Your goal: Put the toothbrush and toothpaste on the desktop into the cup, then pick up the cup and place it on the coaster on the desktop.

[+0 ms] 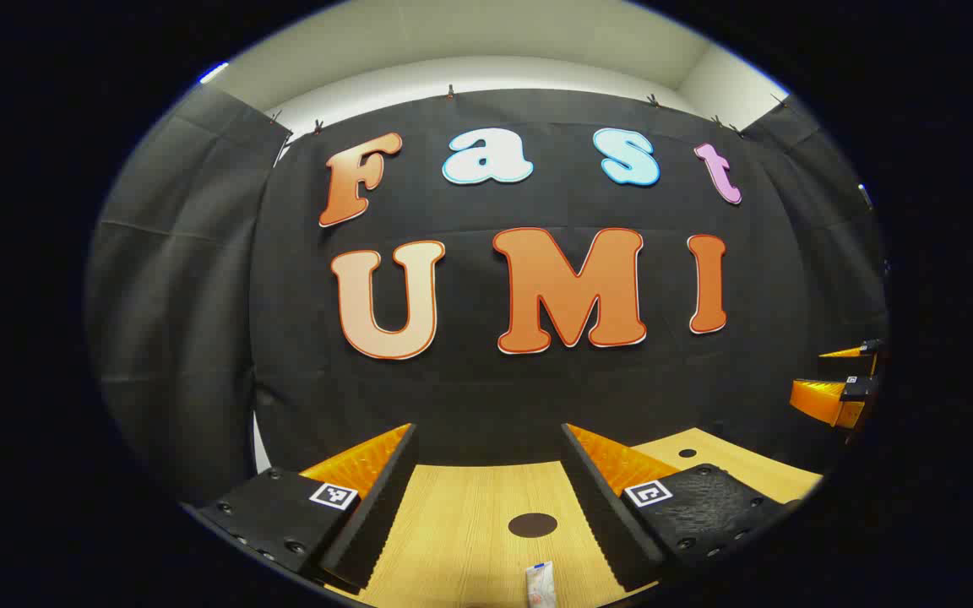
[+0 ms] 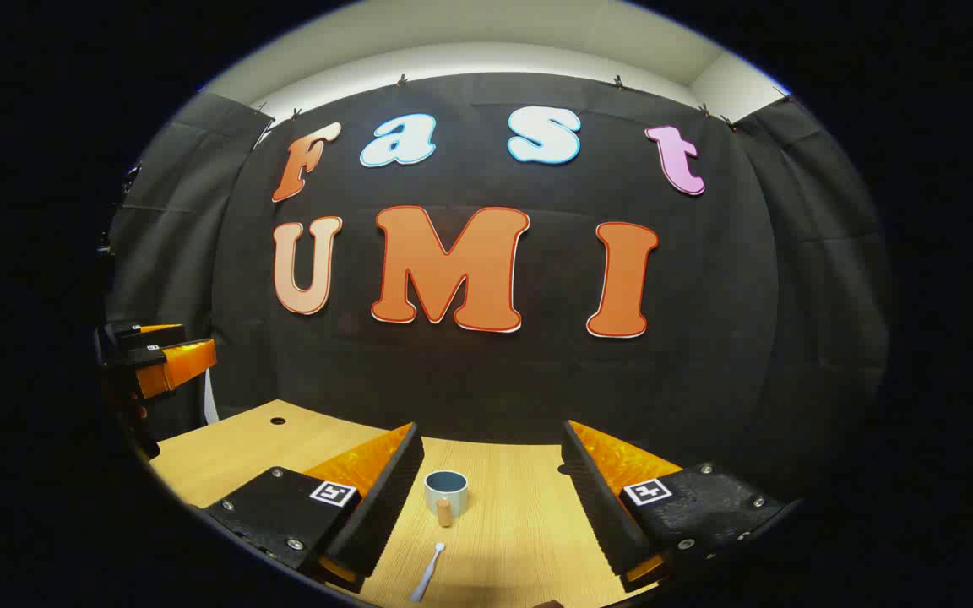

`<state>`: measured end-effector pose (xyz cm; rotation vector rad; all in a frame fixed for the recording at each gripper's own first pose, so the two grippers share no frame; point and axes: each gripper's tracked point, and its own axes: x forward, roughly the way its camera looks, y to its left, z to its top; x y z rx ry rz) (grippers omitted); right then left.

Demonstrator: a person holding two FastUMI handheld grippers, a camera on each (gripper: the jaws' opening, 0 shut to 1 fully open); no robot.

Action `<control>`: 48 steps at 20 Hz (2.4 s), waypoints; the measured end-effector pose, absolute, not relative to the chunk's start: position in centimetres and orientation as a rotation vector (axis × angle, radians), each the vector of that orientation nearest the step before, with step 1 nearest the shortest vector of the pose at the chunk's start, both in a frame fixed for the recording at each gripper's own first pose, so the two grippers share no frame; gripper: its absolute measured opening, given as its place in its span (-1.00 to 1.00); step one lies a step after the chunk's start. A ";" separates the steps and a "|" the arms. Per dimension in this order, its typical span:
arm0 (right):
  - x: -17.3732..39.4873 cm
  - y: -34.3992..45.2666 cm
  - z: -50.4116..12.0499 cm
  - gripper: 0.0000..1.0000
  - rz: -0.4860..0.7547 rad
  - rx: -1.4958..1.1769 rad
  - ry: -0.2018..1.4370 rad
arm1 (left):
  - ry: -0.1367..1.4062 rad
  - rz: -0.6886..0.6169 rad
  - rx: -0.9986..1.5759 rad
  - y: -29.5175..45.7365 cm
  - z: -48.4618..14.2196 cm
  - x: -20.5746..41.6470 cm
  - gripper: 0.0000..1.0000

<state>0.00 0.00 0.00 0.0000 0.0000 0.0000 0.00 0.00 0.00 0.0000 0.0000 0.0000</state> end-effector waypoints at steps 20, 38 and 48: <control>0.7 0.3 -2.0 1.00 0.048 0.000 0.048 | 0.022 -0.027 -0.006 -2.7 -0.6 0.5 0.97; 3.8 3.0 -13.2 0.99 0.095 0.136 0.515 | 0.140 -0.060 0.049 -3.6 -4.3 2.4 0.97; 3.8 6.4 -20.5 0.82 0.125 0.090 0.814 | 0.248 -0.014 0.003 0.9 -8.1 3.8 0.98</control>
